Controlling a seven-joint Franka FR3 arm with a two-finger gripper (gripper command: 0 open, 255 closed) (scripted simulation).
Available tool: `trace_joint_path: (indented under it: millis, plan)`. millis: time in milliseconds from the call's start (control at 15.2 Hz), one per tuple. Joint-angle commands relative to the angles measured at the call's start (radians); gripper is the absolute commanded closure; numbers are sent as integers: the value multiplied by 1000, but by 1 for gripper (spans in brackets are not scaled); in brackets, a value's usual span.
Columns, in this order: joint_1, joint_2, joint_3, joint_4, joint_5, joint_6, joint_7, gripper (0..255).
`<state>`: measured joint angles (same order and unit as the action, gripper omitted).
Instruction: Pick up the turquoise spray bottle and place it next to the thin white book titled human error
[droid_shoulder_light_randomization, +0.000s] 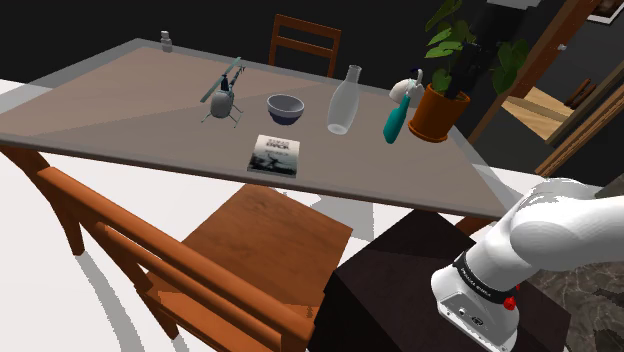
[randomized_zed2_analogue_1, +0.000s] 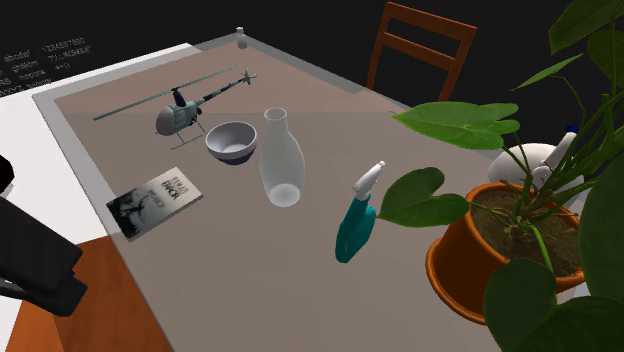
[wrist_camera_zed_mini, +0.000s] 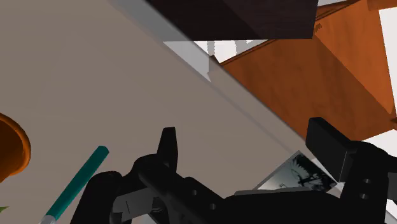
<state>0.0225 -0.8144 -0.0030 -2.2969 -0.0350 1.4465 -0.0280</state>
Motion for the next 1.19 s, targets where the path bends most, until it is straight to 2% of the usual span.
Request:
trace_joint_path:
  millis: [0,528,1122]
  plan:
    - [0,0,0,0,0,0,0,0]
    - [-72,196,-80,32,-68,195,5,0]
    - [-139,446,-173,147,-106,372,12,0]
